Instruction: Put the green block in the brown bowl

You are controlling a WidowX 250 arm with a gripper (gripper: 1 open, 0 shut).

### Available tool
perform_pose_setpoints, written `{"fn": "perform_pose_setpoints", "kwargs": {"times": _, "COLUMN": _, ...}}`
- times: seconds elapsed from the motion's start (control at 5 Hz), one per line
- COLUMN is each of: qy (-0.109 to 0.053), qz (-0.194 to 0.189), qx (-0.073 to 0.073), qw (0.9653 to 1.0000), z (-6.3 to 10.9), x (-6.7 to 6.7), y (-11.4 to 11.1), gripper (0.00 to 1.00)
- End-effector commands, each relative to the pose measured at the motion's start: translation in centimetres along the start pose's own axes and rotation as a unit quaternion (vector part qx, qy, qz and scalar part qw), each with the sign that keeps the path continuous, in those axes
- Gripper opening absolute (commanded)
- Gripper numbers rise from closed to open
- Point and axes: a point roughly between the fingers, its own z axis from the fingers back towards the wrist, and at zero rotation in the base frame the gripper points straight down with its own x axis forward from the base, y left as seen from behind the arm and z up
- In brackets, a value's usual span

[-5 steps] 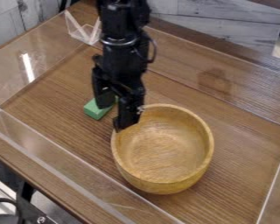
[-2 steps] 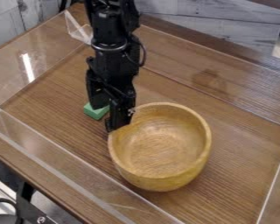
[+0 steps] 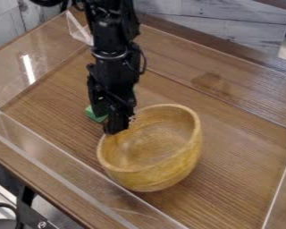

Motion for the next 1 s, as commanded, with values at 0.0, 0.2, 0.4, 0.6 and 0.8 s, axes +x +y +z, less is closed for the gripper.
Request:
{"fn": "perform_pose_setpoints", "kwargs": {"times": 0.0, "qy": -0.011, "qz": 0.002, "qx": 0.005, "qw": 0.9999, "z": 0.8, "x": 0.4, "y": 0.1, "gripper": 0.0}}
{"fn": "perform_pose_setpoints", "kwargs": {"times": 0.2, "qy": -0.004, "qz": 0.011, "qx": -0.008, "qw": 0.9999, "z": 1.5, "x": 0.1, "y": -0.1, "gripper": 0.0}}
{"fn": "perform_pose_setpoints", "kwargs": {"times": 0.4, "qy": 0.003, "qz": 0.019, "qx": -0.02, "qw": 0.9996, "z": 2.2, "x": -0.2, "y": -0.2, "gripper": 0.0}}
{"fn": "perform_pose_setpoints", "kwargs": {"times": 0.6, "qy": 0.007, "qz": 0.024, "qx": -0.029, "qw": 0.9993, "z": 2.8, "x": -0.5, "y": -0.2, "gripper": 0.0}}
{"fn": "perform_pose_setpoints", "kwargs": {"times": 0.8, "qy": 0.01, "qz": 0.029, "qx": -0.039, "qw": 0.9988, "z": 3.3, "x": -0.7, "y": 0.0, "gripper": 0.0}}
